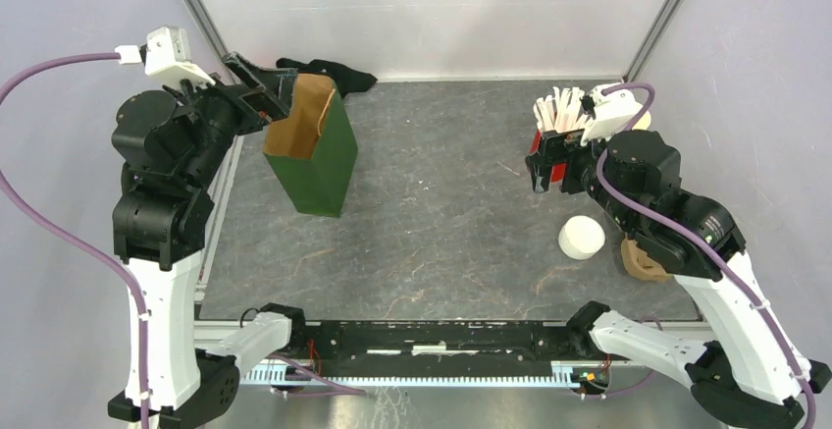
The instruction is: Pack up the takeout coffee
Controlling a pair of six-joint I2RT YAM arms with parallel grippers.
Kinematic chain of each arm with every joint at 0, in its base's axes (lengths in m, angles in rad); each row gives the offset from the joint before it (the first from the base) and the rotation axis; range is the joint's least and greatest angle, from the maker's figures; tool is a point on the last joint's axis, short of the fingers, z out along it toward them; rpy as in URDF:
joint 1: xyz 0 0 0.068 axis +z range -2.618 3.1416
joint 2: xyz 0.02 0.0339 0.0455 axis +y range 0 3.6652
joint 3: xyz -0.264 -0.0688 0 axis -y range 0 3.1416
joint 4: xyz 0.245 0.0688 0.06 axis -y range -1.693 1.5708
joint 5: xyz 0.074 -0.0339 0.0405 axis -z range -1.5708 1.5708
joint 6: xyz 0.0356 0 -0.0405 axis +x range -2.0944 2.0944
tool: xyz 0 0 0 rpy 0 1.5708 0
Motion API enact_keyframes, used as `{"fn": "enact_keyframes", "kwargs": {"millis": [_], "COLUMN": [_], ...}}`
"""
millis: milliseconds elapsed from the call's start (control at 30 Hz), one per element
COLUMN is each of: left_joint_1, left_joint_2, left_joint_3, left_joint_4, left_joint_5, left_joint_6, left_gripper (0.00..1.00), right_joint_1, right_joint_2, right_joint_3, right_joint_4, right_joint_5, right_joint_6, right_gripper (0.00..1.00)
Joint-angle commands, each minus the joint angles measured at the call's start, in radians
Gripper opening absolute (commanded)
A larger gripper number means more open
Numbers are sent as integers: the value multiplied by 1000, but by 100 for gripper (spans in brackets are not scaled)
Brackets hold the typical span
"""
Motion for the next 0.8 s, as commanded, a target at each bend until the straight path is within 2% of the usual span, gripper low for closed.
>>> {"fn": "enact_keyframes", "kwargs": {"millis": [0,133,400,600,767], "left_joint_1": [24,34,40,41,39], "left_joint_2": [13,27,56,87,132], "left_joint_3": [14,17,33,27,34], "left_joint_4": [49,49,44,43,34], "left_joint_5": [55,73,105,165,272], "left_joint_6": [-51,-64,-64,-72,-18], "left_gripper": [98,98,99,100,100], "right_joint_1": [-16,-22,-26,-27,-60], "right_joint_2": [21,48,68,42,37], "right_joint_3": [69,104,59,-108,-285], "right_joint_4": [-51,-82,-66,-5,3], "right_joint_5": [77,103,129,44,-6], "right_joint_6": [-52,-76,-128,-150,-48], "right_gripper": [98,98,98,98,98]}}
